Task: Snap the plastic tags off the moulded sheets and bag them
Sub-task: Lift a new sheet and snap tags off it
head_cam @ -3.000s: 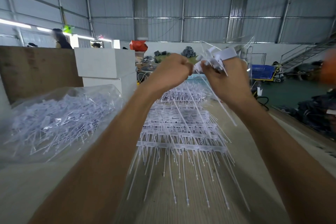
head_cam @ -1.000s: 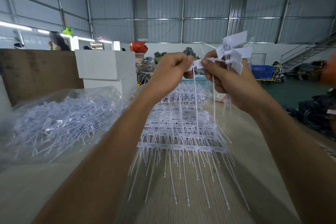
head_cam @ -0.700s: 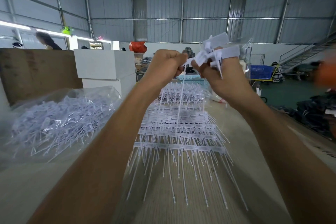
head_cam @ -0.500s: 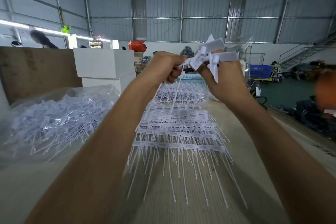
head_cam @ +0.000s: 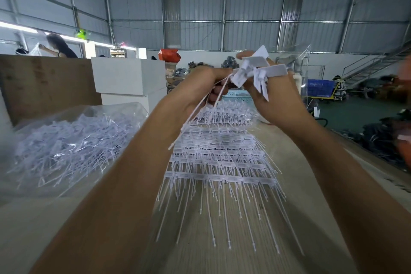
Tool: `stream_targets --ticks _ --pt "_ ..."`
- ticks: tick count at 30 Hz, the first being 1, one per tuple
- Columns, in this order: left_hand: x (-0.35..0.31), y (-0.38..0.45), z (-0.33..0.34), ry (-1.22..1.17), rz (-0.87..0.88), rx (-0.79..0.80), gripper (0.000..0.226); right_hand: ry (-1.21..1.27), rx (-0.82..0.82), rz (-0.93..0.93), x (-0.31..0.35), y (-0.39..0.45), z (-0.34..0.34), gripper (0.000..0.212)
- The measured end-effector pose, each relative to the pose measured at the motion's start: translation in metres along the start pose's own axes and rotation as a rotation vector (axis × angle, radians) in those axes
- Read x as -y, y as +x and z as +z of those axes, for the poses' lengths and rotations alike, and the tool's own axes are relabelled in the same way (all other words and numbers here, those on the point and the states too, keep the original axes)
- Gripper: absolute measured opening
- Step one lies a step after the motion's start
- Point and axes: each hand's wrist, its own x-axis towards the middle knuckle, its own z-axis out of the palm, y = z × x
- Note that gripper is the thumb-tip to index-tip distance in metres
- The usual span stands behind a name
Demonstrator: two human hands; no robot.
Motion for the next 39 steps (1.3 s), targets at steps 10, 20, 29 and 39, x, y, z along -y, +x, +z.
stream_targets --ticks 10,20,29,39 --pt "-0.006 -0.009 0.005 0.163 0.114 -0.181 0.028 0.622 -0.077 0.546 0.003 0.001 -0.004 0.008" --pt "0.01 -0.007 0.021 1.109 0.262 -0.458 0.03 0.156 0.029 0.354 -0.002 -0.005 0.004 0.01" --pt "0.001 -0.01 0.022 1.159 0.396 -0.553 0.026 -0.256 0.046 0.29 -0.011 -0.005 0.018 0.014" --pt "-0.001 -0.015 0.017 0.826 0.257 0.026 0.024 0.409 -0.117 0.469 -0.007 -0.008 0.016 0.021"
